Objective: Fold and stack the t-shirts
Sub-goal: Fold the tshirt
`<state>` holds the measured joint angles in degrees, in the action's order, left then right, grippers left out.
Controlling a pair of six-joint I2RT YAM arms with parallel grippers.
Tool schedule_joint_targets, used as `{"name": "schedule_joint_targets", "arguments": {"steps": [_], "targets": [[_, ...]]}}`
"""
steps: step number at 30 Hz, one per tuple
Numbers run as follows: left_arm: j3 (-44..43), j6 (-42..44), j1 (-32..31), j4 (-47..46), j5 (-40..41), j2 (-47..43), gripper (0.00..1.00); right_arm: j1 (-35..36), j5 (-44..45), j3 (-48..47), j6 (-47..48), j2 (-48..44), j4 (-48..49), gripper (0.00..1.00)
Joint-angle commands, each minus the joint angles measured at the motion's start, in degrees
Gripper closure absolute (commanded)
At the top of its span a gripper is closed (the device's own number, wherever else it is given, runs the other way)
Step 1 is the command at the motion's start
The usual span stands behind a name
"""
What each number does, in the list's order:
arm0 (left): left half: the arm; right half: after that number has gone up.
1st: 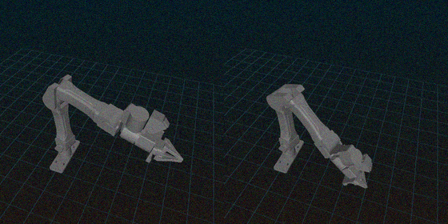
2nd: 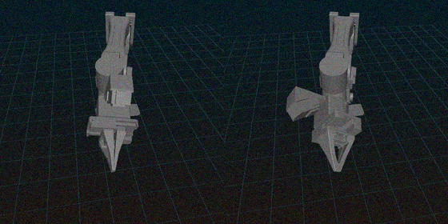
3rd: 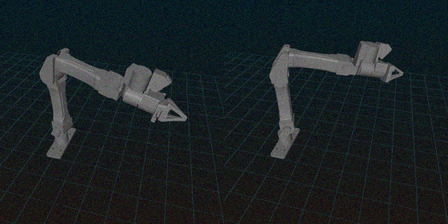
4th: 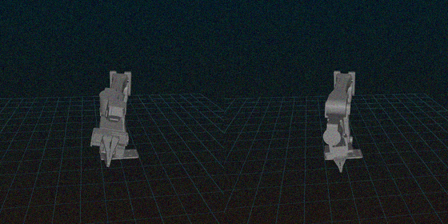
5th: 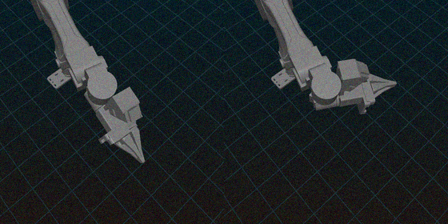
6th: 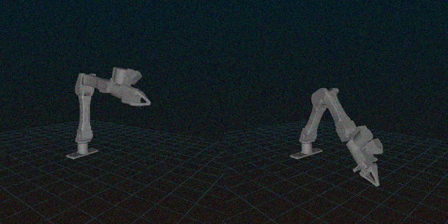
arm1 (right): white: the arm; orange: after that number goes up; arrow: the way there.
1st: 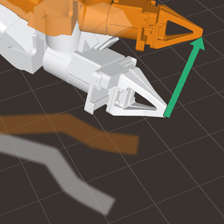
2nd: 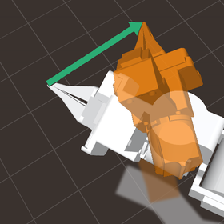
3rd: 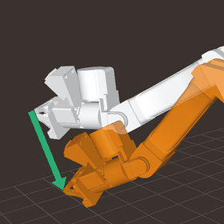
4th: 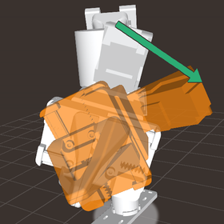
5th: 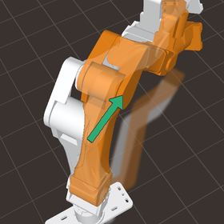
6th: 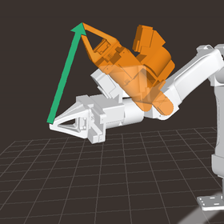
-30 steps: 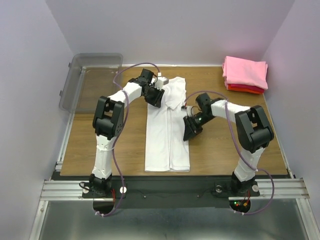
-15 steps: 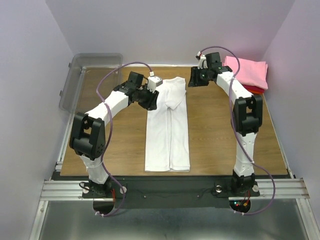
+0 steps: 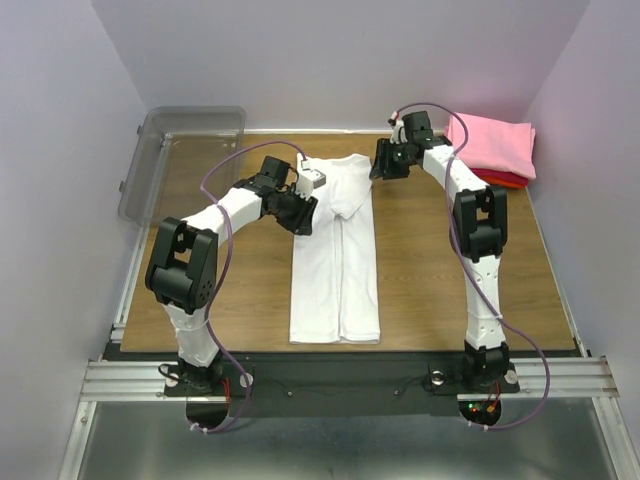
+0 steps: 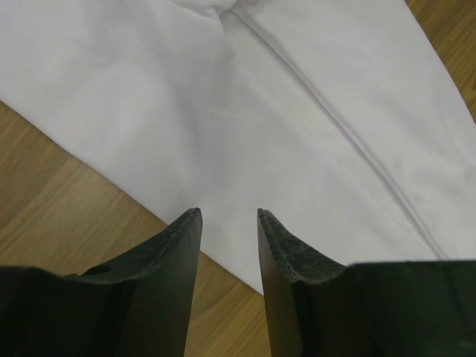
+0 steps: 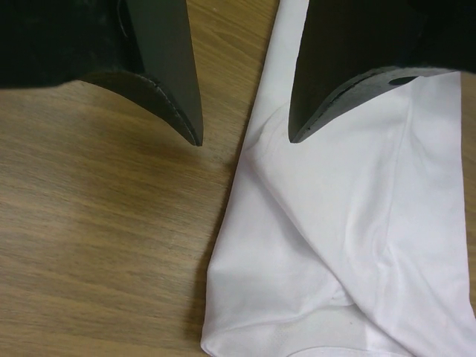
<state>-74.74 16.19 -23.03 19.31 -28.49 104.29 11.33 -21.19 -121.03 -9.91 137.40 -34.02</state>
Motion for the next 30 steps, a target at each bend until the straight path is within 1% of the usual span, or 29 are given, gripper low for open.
{"name": "schedule_joint_targets", "arguments": {"steps": [1, 9, 12, 16, 21, 23, 24, 28, 30], "targets": [[-0.06, 0.78, 0.18, -1.12, -1.48, 0.48, 0.52, 0.27, -2.54, -2.89, -1.25, 1.20, 1.50, 0.44], [0.38, 0.60, 0.17, -1.21, -1.39, 1.35, 0.52, 0.27, -3.94, -3.95, -1.95, 3.57, 1.85, 0.45], [0.65, 0.69, 0.17, -1.21, -1.04, 1.62, 0.52, 0.18, -4.74, -4.30, -1.95, 4.19, 1.94, 0.47], [0.74, 0.69, 0.17, -1.38, -1.13, 2.06, 0.52, 0.18, -5.79, -4.30, -2.13, 4.02, 1.94, 0.58], [0.47, 0.34, 0.17, -1.47, -1.65, 2.58, 0.52, 0.18, -6.06, -4.56, -2.13, 3.49, 2.12, 0.58], [0.47, 0.43, 0.17, -1.47, -1.66, 2.58, 0.52, 0.27, -6.32, -4.91, -2.04, 3.49, 2.12, 0.60], [0.47, 0.34, 0.17, -1.56, -1.66, 2.58, 0.52, 0.27, -6.58, -4.91, -2.04, 3.40, 2.12, 0.62], [0.65, 0.43, 0.17, -1.64, -1.39, 2.58, 0.52, 0.27, -8.08, -5.27, -1.78, 2.79, 2.29, 0.75], [0.91, 0.25, 0.17, -1.82, -1.57, 2.76, 0.52, 0.44, -8.25, -5.09, -1.34, 2.34, 2.38, 0.76]]}}
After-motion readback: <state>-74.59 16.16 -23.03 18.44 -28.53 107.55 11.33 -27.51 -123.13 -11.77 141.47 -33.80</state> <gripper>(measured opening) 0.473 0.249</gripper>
